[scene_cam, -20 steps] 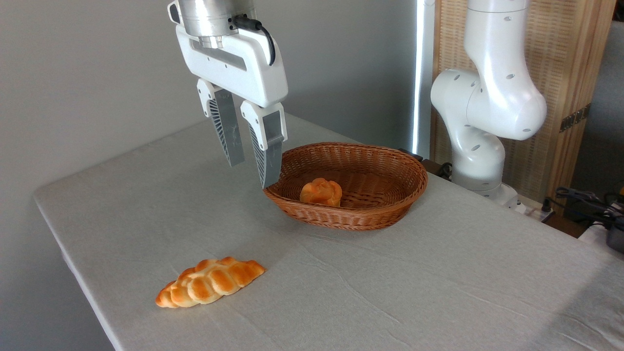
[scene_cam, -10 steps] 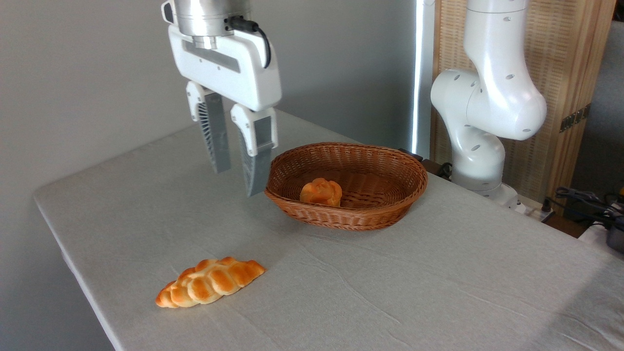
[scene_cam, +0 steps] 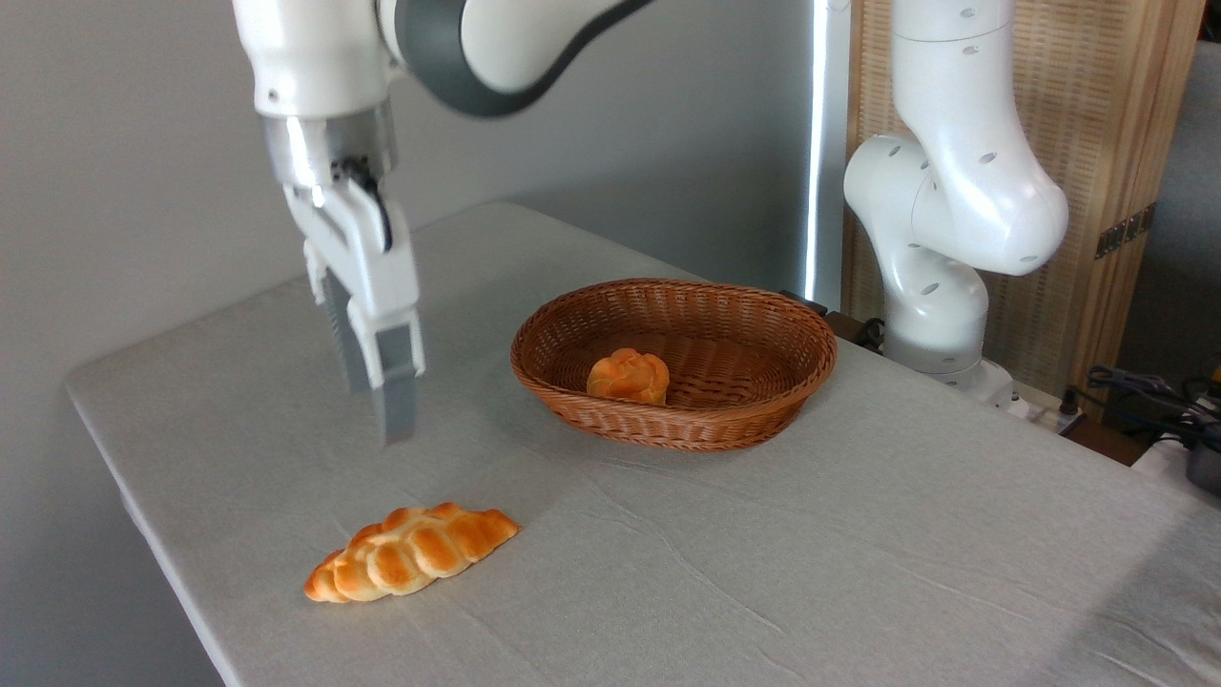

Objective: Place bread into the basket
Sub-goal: 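Move the gripper over the braided roll and lower it, then close the gripper on the middle of the braided roll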

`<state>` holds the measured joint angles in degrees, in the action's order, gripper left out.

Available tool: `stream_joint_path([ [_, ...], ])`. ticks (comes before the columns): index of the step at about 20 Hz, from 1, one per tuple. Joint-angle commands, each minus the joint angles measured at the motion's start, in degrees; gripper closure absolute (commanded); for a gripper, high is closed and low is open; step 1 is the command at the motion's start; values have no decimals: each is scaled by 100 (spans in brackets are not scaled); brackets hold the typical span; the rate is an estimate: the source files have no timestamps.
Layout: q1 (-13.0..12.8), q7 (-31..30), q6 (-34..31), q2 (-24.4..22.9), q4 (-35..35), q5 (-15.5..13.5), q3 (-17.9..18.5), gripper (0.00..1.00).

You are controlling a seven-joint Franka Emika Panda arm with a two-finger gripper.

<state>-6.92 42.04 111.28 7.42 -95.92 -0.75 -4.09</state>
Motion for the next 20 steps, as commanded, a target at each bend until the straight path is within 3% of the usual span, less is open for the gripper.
stream_joint_path([
  [1, 15, 259, 1401, -56, -847, 102, -74, 0],
  [5, 59, 665, 1563, -66, -1113, 365, -57, 0],
  [10, 85, 674, 1650, -39, -1587, 365, -39, 0],
  [14, 94, 735, 2423, 31, -1895, 365, -31, 0],
  [19, 94, 744, 2644, 198, -1922, 374, -39, 0],
  [20, 94, 744, 2662, 207, -1922, 374, -39, 7],
])
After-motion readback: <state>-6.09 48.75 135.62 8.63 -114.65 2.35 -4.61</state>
